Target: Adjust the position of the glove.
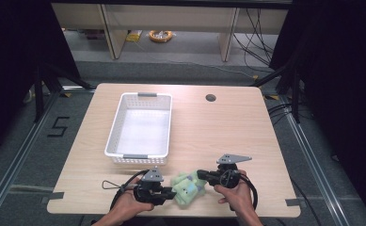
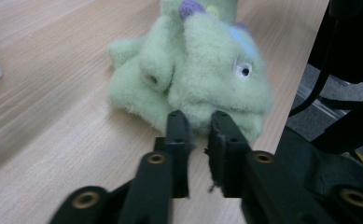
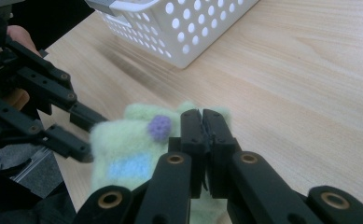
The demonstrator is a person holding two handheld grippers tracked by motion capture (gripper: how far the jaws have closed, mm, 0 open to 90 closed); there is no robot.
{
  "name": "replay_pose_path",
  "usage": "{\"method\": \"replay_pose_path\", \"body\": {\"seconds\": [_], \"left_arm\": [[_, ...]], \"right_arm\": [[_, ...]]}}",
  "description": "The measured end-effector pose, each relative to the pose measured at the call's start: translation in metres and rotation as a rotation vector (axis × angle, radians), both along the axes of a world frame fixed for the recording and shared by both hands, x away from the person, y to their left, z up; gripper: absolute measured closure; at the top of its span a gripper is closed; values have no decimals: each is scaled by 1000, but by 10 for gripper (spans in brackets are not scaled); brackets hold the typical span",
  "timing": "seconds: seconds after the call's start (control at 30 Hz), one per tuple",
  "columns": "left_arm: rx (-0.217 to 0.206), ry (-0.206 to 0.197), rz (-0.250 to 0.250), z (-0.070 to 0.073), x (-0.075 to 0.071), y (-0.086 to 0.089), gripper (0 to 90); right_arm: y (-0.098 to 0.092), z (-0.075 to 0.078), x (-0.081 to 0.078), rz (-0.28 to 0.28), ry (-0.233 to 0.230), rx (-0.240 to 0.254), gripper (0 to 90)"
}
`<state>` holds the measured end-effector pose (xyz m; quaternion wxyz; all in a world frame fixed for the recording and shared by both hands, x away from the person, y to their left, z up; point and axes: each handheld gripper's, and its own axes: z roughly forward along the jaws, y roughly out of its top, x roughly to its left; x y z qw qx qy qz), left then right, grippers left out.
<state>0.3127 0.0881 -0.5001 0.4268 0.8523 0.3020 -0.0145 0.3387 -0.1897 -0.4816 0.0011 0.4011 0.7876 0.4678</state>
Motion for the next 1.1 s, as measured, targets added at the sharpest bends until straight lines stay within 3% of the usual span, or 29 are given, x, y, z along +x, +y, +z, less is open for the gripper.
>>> {"method": "replay_pose_path", "body": {"seconds": [0.07,0.1,0.13,0.27,0.43,0.47,0.5,0.53,0.57,0.67,0.7,0.8,0.83,0.93,0.97,1.0,1.07,1.1], "left_arm": [[-3,-4,-7,2,0,0,826],[-21,7,-1,3,0,0,830],[-24,15,-1,5,0,1,830],[-58,-5,3,17,4,6,834],[-63,-33,15,26,19,9,838],[-63,-33,15,26,19,9,838],[-65,-15,35,25,23,8,838],[-65,-15,35,25,23,8,838],[-64,-8,37,24,27,8,838],[-70,11,41,23,28,7,838],[-66,9,38,22,28,7,837],[-59,6,37,21,29,7,835],[-53,8,40,17,29,7,834],[-37,11,39,12,30,6,831],[-21,1,53,8,31,5,828],[-15,-1,56,7,31,5,825],[-16,-3,61,7,31,4,822],[-11,-12,60,7,31,3,820]], "right_arm": [[-1,0,1,5,-18,-19,883],[0,1,-2,-6,28,10,883],[0,1,-2,-6,28,10,883],[-3,8,-7,-1,-20,29,884],[-7,8,-19,-22,-25,58,884],[-7,9,-24,-38,10,65,884],[-9,7,-23,-29,-23,58,884],[-9,7,-23,-29,-23,58,884],[-9,6,-25,-43,6,68,884],[-10,2,-24,-47,9,63,884],[-11,1,-22,-37,-12,54,884],[-10,-2,-21,-34,-2,57,884],[-10,-5,-21,-38,20,46,883],[-11,-10,-19,-44,23,42,884],[-9,-13,-20,-51,60,42,883],[-11,-16,-17,-42,35,22,882],[-10,-16,-18,-52,50,19,882],[-11,-19,-16,-51,18,-3,879]]}}
